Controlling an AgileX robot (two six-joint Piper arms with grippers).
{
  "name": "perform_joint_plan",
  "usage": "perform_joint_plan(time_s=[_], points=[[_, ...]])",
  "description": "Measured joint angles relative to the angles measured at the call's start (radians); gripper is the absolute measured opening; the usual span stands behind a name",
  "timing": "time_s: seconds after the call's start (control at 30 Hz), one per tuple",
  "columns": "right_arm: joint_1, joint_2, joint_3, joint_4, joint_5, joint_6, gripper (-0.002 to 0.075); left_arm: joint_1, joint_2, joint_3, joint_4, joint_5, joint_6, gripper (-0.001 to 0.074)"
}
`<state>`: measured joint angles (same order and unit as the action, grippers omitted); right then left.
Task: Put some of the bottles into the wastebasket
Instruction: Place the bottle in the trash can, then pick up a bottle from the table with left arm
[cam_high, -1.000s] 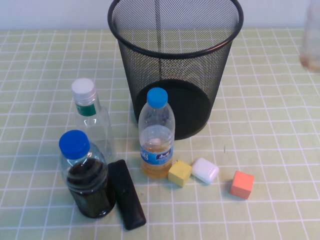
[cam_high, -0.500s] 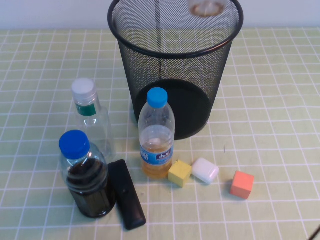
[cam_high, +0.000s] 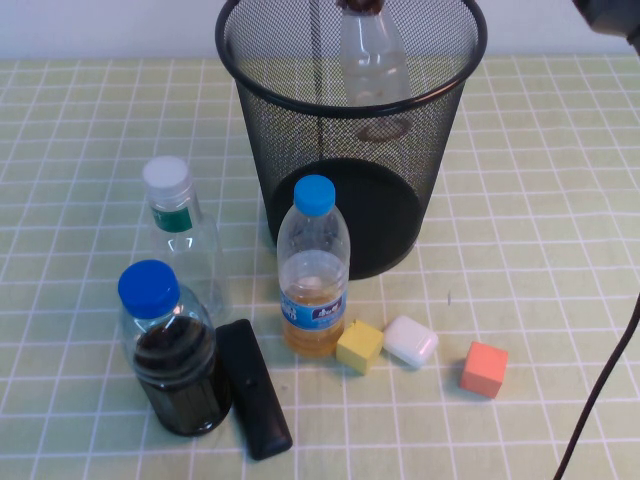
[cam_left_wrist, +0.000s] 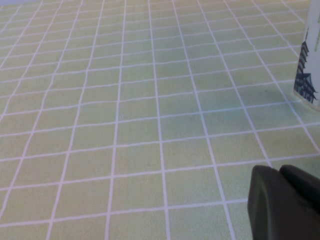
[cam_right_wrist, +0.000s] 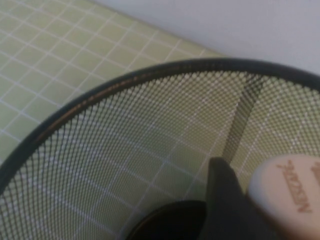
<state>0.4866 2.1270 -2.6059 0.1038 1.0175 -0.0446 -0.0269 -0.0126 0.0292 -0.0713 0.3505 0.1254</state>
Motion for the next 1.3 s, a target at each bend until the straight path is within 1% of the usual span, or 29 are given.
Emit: perform_joint_plan(time_s=[0.03, 0.1, 0.2, 0.27, 0.4, 0.5, 0.57, 0.63, 0.8, 0.9, 0.97, 1.13, 1.23, 1.3], points=[[0.0, 0.005, 0.0, 0.0, 0.015, 0.0, 0.009, 0.0, 0.0, 0.0, 0.0, 0.0, 0.0, -0.0004], [0.0, 0.013, 0.0, -0.002, 0.034, 0.0, 0.0213, 0.0, 0.0, 0.0, 0.0, 0.0, 0.0, -0.0004], [0.0, 0.017, 0.0, -0.005, 0.036, 0.025, 0.0365, 0.0, 0.0, 0.0, 0.0, 0.0, 0.0, -0.0004], [0.0, 0.013, 0.0, -0.008, 0.036, 0.027, 0.0413, 0.0, 0.0, 0.0, 0.0, 0.0, 0.0, -0.0004], [0.0, -0.007, 0.0, -0.028, 0.046, 0.034, 0.0417, 0.0, 0.0, 0.0, 0.0, 0.0, 0.0, -0.0004], [0.0, -0.038, 0.0, -0.026, 0.08, 0.066, 0.0403, 0.0, 0.0, 0.0, 0.0, 0.0, 0.0, -0.0004], [0.0, -0.064, 0.0, -0.024, 0.126, 0.078, 0.0376, 0.0, 0.0, 0.0, 0.0, 0.0, 0.0, -0.0004], [0.0, -0.094, 0.0, -0.028, 0.171, 0.078, 0.0321, 0.0, 0.0, 0.0, 0.0, 0.0, 0.0, -0.0004], [0.0, -0.171, 0.0, -0.086, 0.245, 0.054, 0.0101, 0.0, 0.0, 0.0, 0.0, 0.0, 0.0, -0.0004], [0.0, -0.214, 0.0, -0.149, 0.283, 0.054, 0.0012, 0.0, 0.0, 0.0, 0.0, 0.0, 0.0, -0.0004], [0.0, -0.237, 0.0, -0.176, 0.283, 0.056, -0.0008, 0.0, 0.0, 0.0, 0.0, 0.0, 0.0, -0.0004], [0.002, -0.311, 0.01, -0.17, 0.283, 0.061, -0.0008, 0.0, 0.0, 0.0, 0.0, 0.0, 0.0, -0.0004], [0.004, -0.39, 0.082, -0.174, 0.283, 0.061, -0.0008, 0.0, 0.0, 0.0, 0.0, 0.0, 0.0, -0.0004], [0.004, -0.465, 0.168, -0.184, 0.283, 0.056, -0.0008, 0.0, 0.0, 0.0, 0.0, 0.0, 0.0, -0.0004]])
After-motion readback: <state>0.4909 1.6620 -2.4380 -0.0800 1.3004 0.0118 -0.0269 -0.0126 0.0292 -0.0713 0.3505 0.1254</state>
